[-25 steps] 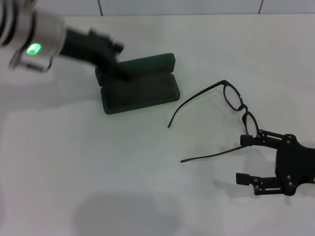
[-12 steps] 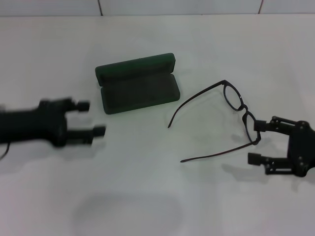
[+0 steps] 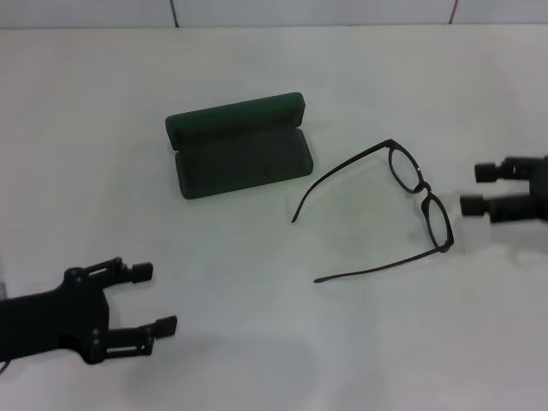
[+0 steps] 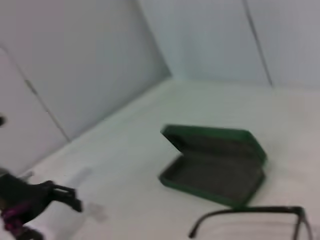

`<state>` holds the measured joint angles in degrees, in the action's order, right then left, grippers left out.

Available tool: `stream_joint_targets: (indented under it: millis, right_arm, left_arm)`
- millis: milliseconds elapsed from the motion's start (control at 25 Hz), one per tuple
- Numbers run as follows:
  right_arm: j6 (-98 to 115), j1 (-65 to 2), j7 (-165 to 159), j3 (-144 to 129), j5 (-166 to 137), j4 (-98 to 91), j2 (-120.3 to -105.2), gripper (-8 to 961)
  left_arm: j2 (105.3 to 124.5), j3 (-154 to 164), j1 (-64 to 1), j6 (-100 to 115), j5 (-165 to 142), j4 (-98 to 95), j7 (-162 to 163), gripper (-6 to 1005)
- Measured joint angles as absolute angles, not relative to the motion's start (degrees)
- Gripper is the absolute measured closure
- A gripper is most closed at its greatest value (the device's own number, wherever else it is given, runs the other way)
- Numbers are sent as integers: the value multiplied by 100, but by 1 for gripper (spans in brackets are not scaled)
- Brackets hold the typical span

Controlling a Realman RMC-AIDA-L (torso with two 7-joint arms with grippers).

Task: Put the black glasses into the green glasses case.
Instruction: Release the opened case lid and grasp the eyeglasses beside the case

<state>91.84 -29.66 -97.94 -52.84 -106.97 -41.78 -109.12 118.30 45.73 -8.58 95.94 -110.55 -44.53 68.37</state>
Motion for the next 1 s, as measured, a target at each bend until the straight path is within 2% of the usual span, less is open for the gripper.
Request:
stream_joint_targets:
  millis: [120, 200, 440, 720, 1000]
  right_arm:
    - [9105, -3395, -10999, -5302, -11340, -4430, -10810, 105]
    - [9042, -3579, -11597, -5318, -11679, -4597, -10807, 106]
    - [8872, -4409, -13199, -5370, -13055, -4763, -10909, 110]
    - [8301, -5864, -14888, -6088, -14521, -3922, -10947, 114]
    - [8206, -6390, -15299, -6221, -14633, -3501, -11072, 114]
  left_arm:
    - [11783, 4554, -859, 9606, -11082, -4292, 6708, 135]
    - [11783, 4566, -853, 9617, -11144, -4275, 6688, 136]
    - [11809, 4571, -868, 9629, -11177, -4271, 6655, 139]
    - [11908, 4570, -932, 9618, -11208, -4266, 6329, 142]
    - [11918, 4576, -944, 9598, -11280, -4262, 6264, 145]
